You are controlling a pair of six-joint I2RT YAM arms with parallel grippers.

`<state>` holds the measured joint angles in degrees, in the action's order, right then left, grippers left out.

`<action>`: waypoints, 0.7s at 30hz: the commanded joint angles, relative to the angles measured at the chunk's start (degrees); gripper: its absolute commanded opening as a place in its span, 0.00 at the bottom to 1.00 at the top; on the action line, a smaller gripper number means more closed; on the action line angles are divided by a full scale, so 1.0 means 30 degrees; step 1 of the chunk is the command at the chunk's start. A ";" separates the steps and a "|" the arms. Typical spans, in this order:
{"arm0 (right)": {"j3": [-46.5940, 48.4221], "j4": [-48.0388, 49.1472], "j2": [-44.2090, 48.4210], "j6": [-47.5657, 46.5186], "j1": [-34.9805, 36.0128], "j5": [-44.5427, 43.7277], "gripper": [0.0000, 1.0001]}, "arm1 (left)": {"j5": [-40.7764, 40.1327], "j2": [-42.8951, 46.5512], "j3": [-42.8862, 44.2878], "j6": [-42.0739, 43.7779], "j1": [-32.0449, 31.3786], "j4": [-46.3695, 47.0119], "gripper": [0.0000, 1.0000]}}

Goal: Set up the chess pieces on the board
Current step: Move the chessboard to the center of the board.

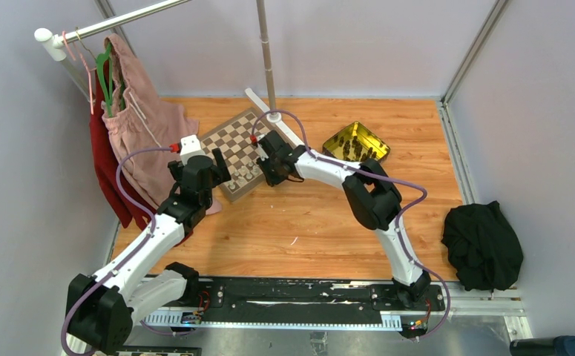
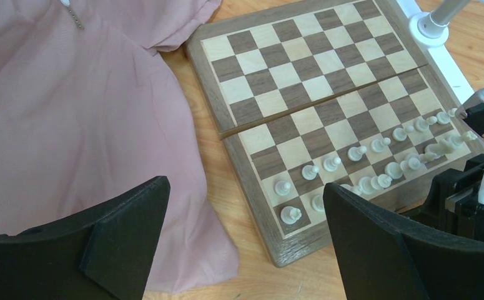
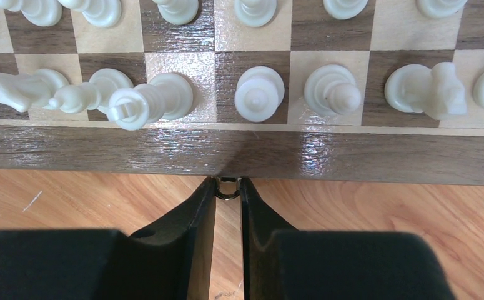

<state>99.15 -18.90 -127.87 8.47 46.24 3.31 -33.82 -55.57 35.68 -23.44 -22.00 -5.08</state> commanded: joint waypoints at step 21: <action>-0.5715 -0.0236 0.4311 -0.0063 0.0481 -0.0985 0.03 | -0.0961 0.0656 -0.0117 -0.0302 -0.0158 -0.0059 1.00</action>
<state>85.89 -16.99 -119.00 8.29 46.76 1.67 -35.07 -54.37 35.55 -24.05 -22.00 -5.26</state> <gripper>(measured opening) 0.216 0.997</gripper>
